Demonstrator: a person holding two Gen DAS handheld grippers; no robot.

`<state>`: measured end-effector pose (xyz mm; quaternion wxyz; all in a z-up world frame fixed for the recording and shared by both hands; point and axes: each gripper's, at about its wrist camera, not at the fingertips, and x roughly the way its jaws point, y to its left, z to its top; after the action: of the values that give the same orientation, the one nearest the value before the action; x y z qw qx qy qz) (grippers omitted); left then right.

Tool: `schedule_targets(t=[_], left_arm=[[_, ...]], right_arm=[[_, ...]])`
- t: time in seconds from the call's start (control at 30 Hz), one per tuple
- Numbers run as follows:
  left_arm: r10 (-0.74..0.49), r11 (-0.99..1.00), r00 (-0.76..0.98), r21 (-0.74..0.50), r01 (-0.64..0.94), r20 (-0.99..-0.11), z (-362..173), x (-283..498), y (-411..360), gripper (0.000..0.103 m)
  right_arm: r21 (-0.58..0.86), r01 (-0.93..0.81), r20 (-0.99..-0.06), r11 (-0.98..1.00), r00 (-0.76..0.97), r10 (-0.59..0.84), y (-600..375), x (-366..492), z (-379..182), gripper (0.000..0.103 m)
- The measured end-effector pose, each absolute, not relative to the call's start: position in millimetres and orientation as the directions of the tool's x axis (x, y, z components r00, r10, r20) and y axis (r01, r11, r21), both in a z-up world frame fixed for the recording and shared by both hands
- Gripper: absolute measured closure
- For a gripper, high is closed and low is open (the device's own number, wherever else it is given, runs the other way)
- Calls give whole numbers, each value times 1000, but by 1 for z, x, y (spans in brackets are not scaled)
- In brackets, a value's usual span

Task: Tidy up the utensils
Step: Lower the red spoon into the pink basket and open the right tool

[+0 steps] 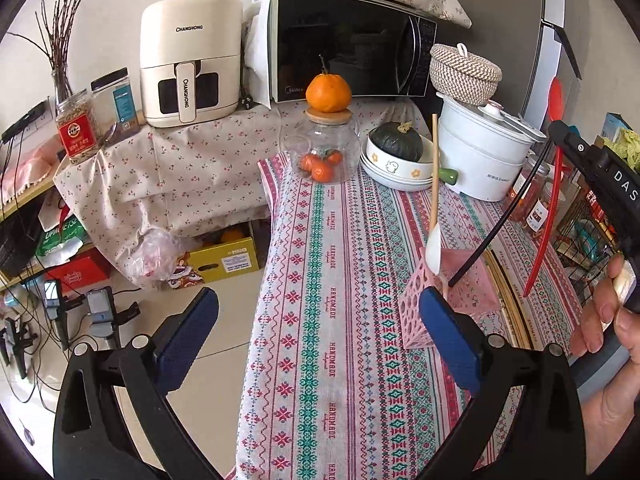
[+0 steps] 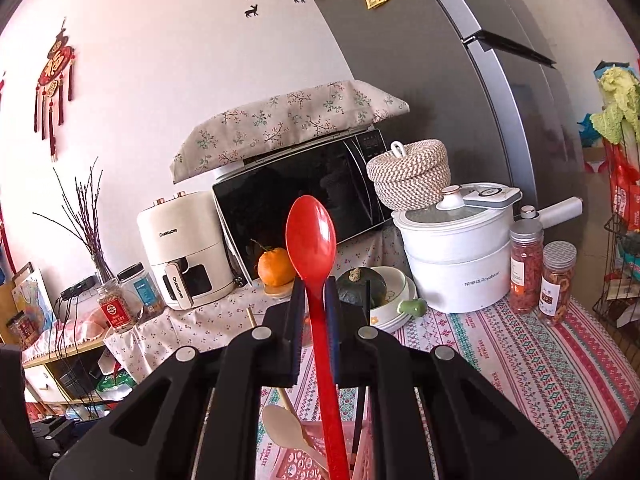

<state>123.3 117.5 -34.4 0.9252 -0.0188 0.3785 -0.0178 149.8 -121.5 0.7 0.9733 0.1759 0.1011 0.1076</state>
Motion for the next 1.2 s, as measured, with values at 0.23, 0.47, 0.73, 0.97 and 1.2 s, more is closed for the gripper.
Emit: schedule_targets(t=[0.23, 0.47, 0.73, 0.97, 1.2], left_arm=[[-60, 995, 703, -98, -13, -709, -35, 124, 142, 7], [-70, 994, 692, -106, -10, -718, -37, 127, 139, 7], [-54, 997, 695, -78, -2, -717, -37, 127, 129, 7], [-72, 996, 691, -90, 9, -719, -35, 124, 116, 7], [-87, 994, 686, -105, 17, -722, -32, 118, 97, 7]], right_arm=[[254, -178, -86, 951, 975, 205, -88, 152, -19, 92], [263, -156, -116, 952, 975, 192, -80, 158, -45, 90], [286, -178, -124, 941, 967, 221, -92, 141, -30, 58], [248, -172, -154, 953, 965, 214, -125, 118, 11, 29], [217, -159, -290, 963, 932, 219, -157, 117, 38, 10]])
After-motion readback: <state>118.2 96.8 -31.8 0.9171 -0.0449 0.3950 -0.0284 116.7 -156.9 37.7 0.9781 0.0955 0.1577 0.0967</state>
